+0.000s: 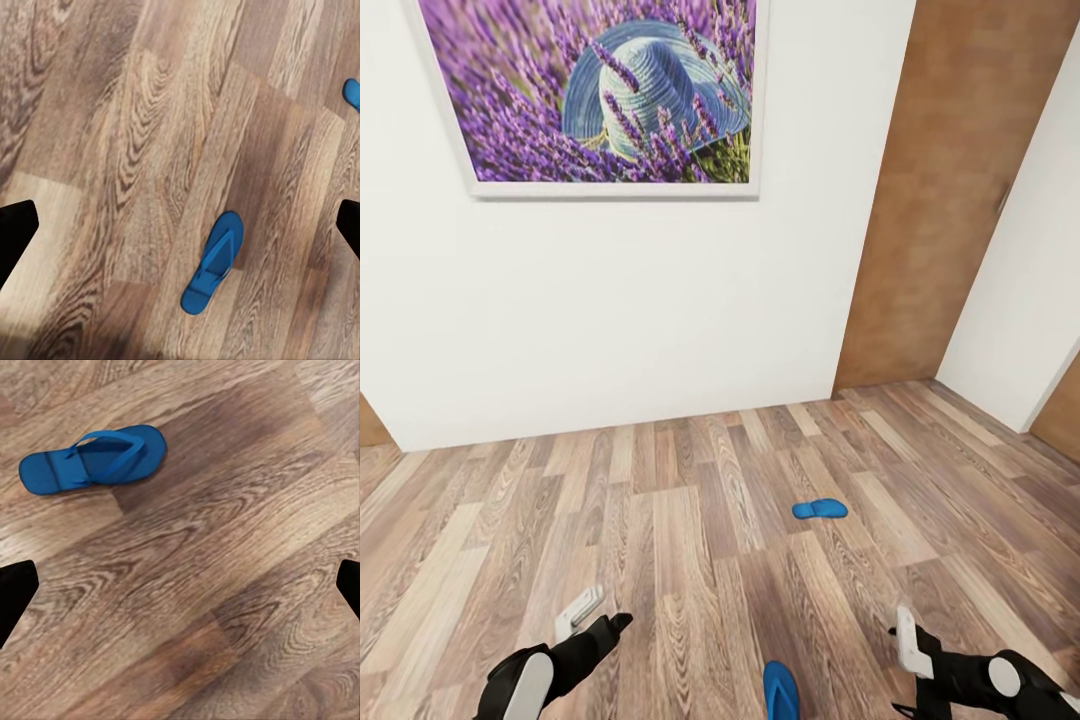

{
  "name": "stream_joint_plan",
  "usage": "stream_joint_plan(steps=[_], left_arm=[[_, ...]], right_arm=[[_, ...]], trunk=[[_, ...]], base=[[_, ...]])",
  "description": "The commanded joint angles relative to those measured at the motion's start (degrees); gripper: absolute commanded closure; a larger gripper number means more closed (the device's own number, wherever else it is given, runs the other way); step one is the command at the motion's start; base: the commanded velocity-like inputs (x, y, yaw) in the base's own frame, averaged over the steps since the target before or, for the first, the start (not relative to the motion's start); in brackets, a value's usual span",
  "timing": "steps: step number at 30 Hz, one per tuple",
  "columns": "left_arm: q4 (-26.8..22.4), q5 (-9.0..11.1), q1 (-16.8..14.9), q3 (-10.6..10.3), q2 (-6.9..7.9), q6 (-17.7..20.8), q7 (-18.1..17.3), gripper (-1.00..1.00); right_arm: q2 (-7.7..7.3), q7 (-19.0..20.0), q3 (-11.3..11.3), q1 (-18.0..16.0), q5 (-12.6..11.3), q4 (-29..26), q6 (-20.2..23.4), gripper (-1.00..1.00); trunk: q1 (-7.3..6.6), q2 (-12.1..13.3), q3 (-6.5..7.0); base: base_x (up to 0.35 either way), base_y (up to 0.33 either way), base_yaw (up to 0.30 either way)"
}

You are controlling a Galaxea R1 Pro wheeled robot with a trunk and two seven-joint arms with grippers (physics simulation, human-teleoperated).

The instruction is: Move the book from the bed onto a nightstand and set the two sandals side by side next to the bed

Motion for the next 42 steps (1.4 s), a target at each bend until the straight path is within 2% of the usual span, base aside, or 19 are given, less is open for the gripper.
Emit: stream_joint_plan(steps=[1, 12, 20, 27, 30, 31, 35, 38, 42], left_arm=[[-0.1, 0.6, 0.0, 0.1, -0.07, 0.3, 0.4, -1.00], [-0.1, 0.6, 0.0, 0.1, -0.05, 0.3, 0.4, -1.00], [-0.4, 0.6, 0.0, 0.0, -0.03, 0.3, 0.5, -1.00], [-0.4, 0.6, 0.0, -0.1, -0.11, 0.3, 0.5, -1.00], [-0.4, 0.6, 0.0, -0.1, -0.20, 0.3, 0.5, -1.00], [-0.4, 0.6, 0.0, -0.1, -0.23, 0.3, 0.5, -1.00], [-0.4, 0.6, 0.0, -0.2, -0.33, 0.3, 0.5, -1.00], [-0.4, 0.6, 0.0, -0.5, -0.33, 0.3, 0.5, -1.00], [-0.4, 0.6, 0.0, -2.0, -0.26, 0.3, 0.6, -1.00]], right_arm=[[-0.04, -0.1, 0.1, 0.0, 0.6, -0.1, -0.4, -1.00], [0.41, -0.4, 0.2, 0.1, 0.7, -0.5, -0.1, -1.00], [3.22, -0.7, 0.3, -0.3, 1.2, 0.1, 0.2, -1.00], [4.12, -0.8, 0.2, -1.2, 1.4, -0.4, -0.1, -1.00], [4.36, -0.7, 0.1, -3.0, 1.6, -0.3, -0.1, -1.00], [4.51, -0.4, 0.3, -5.1, 1.8, -0.1, -0.2, -1.00], [4.57, 1.5, 1.3, -10.1, 3.5, 0.2, -0.4, -1.00], [4.60, 2.5, 1.8, -11.4, 4.2, 0.2, -0.6, -1.00], [4.69, 3.6, 3.3, -13.0, 6.9, -1.0, -1.9, -1.00]], trunk=[[0.22, -0.4, -0.25], [2.63, -4.9, -2.30], [4.39, -8.1, -3.75], [5.93, -10.9, -5.00], [6.59, -12.1, -5.54], [6.81, -12.5, -5.72], [7.68, -14.1, -6.44], [8.34, -15.3, -6.98], [9.22, -16.9, -7.70]], base=[[0.000, 0.000, 0.000], [0.000, 0.000, 0.000], [0.000, 0.000, 0.000], [0.000, 0.000, 0.000], [0.000, 0.000, 0.000], [0.000, 0.000, 0.000], [0.000, 0.000, 0.000], [0.000, 0.000, 0.000], [0.000, 0.000, 0.000]])
